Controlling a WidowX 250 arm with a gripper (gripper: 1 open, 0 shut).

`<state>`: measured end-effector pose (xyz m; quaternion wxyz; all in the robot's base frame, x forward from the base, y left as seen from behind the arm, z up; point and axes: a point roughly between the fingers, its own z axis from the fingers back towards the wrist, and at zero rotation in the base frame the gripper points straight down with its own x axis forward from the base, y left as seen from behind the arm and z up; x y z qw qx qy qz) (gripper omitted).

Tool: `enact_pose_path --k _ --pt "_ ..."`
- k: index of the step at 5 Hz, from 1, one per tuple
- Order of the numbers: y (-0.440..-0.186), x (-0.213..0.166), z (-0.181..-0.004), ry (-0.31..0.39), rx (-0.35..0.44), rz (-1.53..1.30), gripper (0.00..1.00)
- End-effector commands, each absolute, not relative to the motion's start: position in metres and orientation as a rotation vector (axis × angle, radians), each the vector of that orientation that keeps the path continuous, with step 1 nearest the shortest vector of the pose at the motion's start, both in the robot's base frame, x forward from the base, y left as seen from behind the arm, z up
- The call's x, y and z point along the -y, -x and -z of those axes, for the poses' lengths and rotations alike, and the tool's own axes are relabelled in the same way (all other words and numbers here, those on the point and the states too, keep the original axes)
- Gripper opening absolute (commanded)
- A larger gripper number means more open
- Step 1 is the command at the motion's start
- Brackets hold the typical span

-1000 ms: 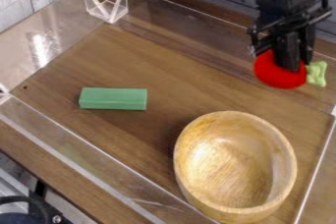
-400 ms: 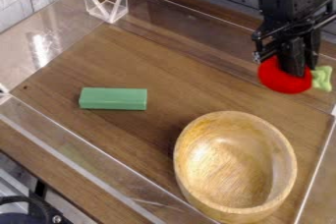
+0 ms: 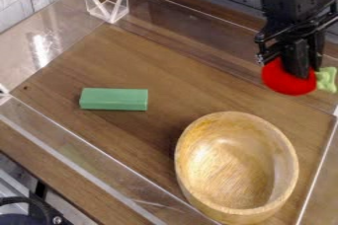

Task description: Move the red object to the left side of the table

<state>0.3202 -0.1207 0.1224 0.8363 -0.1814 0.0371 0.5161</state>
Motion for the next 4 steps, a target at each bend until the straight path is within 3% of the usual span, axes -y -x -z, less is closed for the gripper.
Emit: enact_pose_path --k 1,2,4 --pt "-0.320 0.123 -0.148 0.448 -0.018 -1.071 0.00" --pt "-0.319 0.122 -0.148 0.454 -0.014 -1.077 0.00" --pt "-0.318 0.115 -0.165 0.493 -0.016 -1.102 0.00"
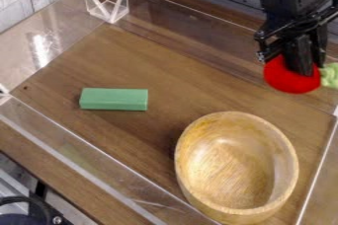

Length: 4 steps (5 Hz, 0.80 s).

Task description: Move the red object to the left side of the table

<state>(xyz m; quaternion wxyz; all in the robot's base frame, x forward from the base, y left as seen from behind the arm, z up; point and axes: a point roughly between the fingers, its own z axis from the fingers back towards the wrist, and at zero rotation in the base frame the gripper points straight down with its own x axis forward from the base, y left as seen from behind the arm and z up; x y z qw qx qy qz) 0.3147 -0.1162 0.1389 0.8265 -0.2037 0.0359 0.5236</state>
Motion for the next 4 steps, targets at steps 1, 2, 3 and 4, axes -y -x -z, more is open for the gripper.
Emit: enact_pose_path --k 1,2,3,4 --pt "-0.318 0.111 -0.174 0.510 -0.023 -1.116 0.00" --pt "-0.318 0.106 -0.182 0.526 -0.026 -1.133 0.00" --pt "-0.317 0.097 -0.193 0.545 -0.031 -1.155 0.00" --pt "-0.313 0.090 -0.201 0.557 -0.035 -1.175 0.00"
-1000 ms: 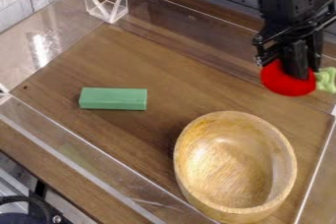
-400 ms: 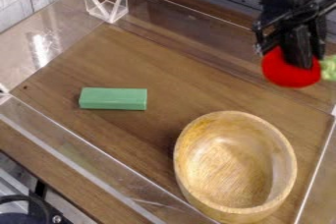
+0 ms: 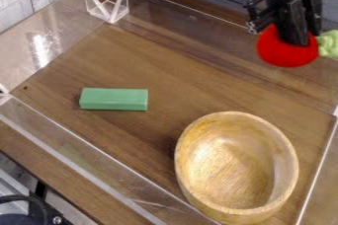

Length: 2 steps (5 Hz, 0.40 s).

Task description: Move the red object to the left side of the table

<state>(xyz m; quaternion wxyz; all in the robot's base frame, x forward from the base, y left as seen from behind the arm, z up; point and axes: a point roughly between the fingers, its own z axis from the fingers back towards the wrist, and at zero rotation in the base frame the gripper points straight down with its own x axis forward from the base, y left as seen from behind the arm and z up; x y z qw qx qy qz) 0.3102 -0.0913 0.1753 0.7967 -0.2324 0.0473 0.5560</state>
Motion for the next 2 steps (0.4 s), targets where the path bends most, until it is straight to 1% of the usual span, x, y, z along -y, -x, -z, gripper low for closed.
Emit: enact_pose_path --k 1,2 --pt "-0.3108 0.0832 -0.1985 0.554 -0.022 -1.197 0.00" --pt "-0.3063 0.0806 -0.1967 0.551 -0.018 -1.218 0.00"
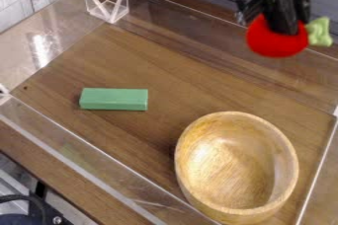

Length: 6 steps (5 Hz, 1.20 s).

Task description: Move the red object to the left side of the table

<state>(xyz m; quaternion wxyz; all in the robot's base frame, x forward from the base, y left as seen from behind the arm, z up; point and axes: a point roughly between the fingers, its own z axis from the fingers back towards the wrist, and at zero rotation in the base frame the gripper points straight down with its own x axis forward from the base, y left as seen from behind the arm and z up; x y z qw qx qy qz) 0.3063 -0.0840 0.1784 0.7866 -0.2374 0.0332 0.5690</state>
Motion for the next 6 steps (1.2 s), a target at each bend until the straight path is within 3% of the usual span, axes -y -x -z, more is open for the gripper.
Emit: enact_pose_path --k 1,6 --pt "-0.300 0.079 -0.196 0.549 -0.018 -1.231 0.00" --pt "-0.285 0.040 -0.183 0.540 0.076 -1.441 0.00"
